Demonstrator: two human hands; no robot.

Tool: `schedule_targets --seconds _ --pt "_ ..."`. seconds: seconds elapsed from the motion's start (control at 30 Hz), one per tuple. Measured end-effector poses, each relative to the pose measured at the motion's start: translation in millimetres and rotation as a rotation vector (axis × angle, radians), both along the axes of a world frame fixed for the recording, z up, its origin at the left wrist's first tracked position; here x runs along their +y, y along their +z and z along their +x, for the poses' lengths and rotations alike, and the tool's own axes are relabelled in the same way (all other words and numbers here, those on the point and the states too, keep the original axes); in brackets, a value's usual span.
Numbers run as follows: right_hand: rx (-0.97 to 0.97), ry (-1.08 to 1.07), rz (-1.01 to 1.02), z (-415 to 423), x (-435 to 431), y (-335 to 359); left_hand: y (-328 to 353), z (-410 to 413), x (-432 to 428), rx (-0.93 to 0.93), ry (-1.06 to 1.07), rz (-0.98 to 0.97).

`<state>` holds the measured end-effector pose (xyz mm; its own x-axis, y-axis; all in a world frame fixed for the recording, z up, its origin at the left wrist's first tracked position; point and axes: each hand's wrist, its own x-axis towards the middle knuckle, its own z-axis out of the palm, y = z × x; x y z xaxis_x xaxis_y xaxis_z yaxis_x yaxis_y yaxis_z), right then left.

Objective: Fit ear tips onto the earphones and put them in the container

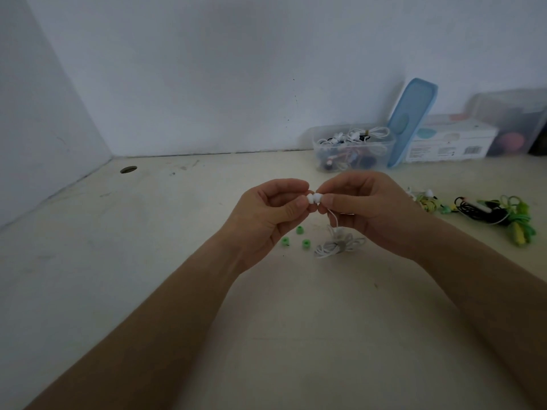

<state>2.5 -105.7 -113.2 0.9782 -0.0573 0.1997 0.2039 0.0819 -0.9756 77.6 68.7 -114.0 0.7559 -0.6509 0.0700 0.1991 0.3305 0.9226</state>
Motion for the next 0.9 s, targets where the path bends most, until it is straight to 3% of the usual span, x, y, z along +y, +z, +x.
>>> schedule_targets --seconds 0.23,0.4,0.57,0.9 --pt "-0.038 -0.006 -0.085 -1.0 -0.2 0.3 -2.2 -0.2 -0.3 -0.005 0.006 0.033" --pt "-0.002 0.013 0.023 0.0 -0.7 -0.3 -0.3 -0.6 -0.4 0.021 -0.008 -0.006" --pt "-0.036 0.003 -0.065 -1.0 -0.3 -0.6 -2.4 -1.1 0.0 0.025 -0.009 0.014" --pt "0.001 0.020 -0.034 0.2 -0.8 -0.8 -4.1 0.3 -0.1 -0.014 -0.015 0.036"
